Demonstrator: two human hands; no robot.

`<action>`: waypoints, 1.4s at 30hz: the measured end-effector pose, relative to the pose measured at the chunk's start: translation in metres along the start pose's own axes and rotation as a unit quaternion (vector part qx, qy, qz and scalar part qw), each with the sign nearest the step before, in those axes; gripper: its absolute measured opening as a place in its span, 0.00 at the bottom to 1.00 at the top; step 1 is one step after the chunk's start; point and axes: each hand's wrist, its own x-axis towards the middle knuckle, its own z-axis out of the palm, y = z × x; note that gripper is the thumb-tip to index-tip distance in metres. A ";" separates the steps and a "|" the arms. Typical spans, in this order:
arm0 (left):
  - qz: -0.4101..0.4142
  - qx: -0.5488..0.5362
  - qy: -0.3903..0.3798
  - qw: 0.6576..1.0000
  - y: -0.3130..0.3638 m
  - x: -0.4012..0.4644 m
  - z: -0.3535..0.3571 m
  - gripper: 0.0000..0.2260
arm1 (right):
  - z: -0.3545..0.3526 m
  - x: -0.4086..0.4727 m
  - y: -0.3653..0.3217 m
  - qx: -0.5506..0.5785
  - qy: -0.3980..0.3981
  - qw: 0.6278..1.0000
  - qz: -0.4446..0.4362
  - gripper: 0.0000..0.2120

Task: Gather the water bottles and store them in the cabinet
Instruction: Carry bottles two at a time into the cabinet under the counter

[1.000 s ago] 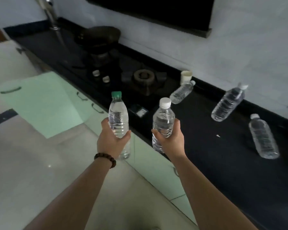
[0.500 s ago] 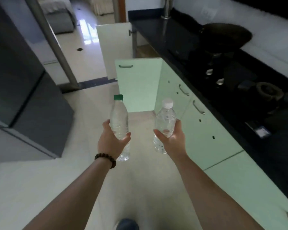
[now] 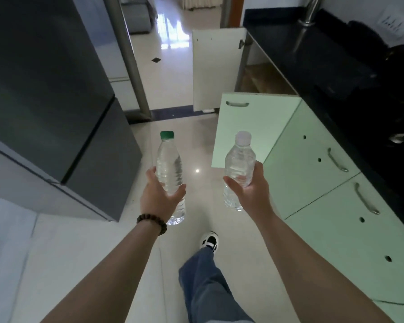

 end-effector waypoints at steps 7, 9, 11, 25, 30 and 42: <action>0.001 -0.002 0.001 1.000 0.030 0.161 0.020 0.33 | 0.053 0.160 -0.004 -0.006 0.022 1.000 -0.007 0.29; 0.006 -0.008 0.003 1.000 0.046 0.209 0.027 0.35 | 0.063 0.204 -0.011 -0.005 0.019 1.000 -0.010 0.30; 0.014 -0.012 -0.001 1.000 0.061 0.252 0.034 0.35 | 0.072 0.243 -0.018 -0.001 0.015 1.000 -0.008 0.31; 0.089 0.026 -0.104 0.990 0.100 0.516 0.073 0.35 | 0.181 0.456 -0.034 -0.015 0.077 0.993 0.088 0.33; 0.118 0.030 -0.171 0.978 0.113 0.627 0.078 0.33 | 0.230 0.518 -0.040 -0.001 0.143 0.974 0.173 0.32; 0.192 0.046 -0.345 0.918 0.182 0.737 0.163 0.36 | 0.232 0.593 -0.036 -0.026 0.291 0.910 0.295 0.32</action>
